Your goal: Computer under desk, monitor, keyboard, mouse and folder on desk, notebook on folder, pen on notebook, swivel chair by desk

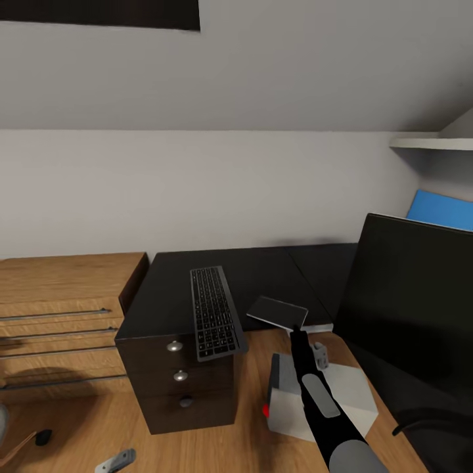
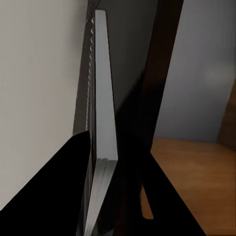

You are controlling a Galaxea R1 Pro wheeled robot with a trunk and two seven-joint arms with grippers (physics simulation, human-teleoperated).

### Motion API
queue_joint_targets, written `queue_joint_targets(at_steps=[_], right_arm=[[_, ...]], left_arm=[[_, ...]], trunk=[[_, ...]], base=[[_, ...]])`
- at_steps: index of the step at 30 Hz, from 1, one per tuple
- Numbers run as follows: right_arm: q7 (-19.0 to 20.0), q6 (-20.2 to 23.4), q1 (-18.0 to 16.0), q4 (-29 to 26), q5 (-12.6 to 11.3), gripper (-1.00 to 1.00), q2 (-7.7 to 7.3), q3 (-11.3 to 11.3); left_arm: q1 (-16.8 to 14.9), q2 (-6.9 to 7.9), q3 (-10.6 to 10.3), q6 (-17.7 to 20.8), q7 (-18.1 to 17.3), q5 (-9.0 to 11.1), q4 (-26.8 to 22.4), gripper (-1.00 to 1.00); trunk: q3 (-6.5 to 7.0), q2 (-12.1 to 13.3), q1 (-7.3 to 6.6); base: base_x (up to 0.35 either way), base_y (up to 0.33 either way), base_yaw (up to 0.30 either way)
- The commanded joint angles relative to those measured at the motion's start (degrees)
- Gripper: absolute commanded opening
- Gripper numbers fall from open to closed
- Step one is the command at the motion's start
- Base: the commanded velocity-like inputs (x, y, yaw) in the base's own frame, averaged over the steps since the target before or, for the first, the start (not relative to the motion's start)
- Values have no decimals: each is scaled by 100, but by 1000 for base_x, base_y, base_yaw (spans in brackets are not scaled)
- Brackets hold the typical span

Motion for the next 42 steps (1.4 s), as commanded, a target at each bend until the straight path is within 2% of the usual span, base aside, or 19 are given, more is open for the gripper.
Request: queue_joint_targets(at_steps=[1,3,42], right_arm=[[53,2,-4,5,-69,-100,5,-12],[53,2,-4,7,-65,-100,7,-12],[62,-23,-4,0,-43,-100,1,-9]], left_arm=[[-2,-4,8,27,33,62,-7,100],[-2,-4,5,27,34,59,-3,100],[-2,5,13,18,34,73,49,100]], trunk=[[13,39,-23],[49,119,-67],[49,119,-67]], base=[[0,0,0],[0,0,0],[25,5,0]])
